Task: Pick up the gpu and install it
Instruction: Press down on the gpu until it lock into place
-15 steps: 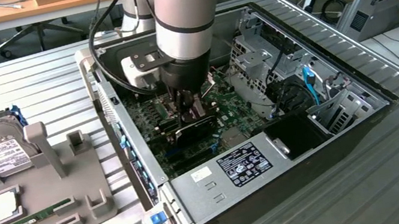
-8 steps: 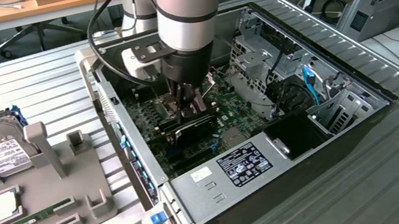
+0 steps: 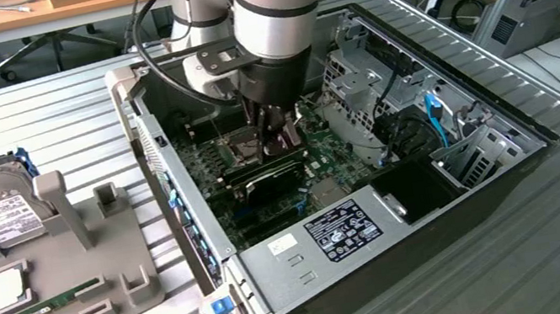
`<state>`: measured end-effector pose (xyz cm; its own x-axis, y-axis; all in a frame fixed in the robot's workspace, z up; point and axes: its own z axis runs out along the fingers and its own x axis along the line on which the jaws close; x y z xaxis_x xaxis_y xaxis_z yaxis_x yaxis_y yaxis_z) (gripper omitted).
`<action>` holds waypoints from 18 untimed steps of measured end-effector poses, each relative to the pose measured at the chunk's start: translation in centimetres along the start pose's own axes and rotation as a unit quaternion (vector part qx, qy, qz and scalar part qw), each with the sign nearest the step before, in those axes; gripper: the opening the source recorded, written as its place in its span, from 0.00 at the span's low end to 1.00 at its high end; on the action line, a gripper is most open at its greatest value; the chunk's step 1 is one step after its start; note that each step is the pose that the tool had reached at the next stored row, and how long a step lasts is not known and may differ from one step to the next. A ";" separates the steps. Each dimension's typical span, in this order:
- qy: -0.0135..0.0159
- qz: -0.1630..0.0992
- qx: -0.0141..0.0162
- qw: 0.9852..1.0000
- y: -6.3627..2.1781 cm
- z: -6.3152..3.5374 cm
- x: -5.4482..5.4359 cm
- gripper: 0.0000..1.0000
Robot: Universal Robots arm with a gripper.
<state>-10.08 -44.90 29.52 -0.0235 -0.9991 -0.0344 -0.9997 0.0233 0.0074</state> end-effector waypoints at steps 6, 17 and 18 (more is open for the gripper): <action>0.000 0.000 0.000 1.000 -0.07 -0.54 0.0 0.11; 0.000 0.000 0.000 1.000 -0.07 -1.10 0.0 0.11; 0.000 0.000 0.000 1.000 -0.07 -1.09 0.0 0.11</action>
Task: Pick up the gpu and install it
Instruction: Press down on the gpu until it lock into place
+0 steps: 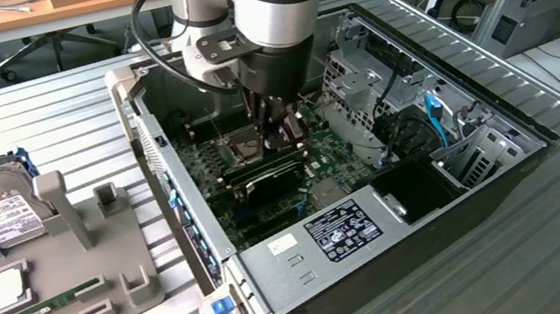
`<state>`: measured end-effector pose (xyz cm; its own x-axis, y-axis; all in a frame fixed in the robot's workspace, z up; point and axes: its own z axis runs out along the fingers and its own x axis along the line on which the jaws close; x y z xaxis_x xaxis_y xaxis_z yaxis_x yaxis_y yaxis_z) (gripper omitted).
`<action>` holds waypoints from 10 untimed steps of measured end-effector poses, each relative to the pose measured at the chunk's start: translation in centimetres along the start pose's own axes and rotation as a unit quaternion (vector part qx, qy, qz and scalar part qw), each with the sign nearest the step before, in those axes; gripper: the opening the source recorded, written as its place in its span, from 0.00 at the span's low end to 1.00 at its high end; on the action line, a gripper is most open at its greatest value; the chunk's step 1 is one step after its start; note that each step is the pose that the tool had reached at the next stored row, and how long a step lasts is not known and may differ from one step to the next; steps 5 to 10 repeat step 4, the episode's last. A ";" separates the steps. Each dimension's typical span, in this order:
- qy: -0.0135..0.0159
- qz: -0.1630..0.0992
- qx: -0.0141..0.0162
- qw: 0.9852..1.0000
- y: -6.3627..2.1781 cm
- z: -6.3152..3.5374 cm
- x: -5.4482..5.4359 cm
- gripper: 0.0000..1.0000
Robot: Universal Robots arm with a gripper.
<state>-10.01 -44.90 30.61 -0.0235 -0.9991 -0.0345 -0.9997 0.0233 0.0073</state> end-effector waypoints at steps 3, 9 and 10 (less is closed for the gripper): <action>0.000 0.000 0.000 1.000 0.00 -0.01 0.0 0.11; 0.000 0.000 0.000 1.000 0.00 -0.01 0.0 0.11; 0.000 0.000 0.000 1.000 0.00 -0.01 0.0 0.11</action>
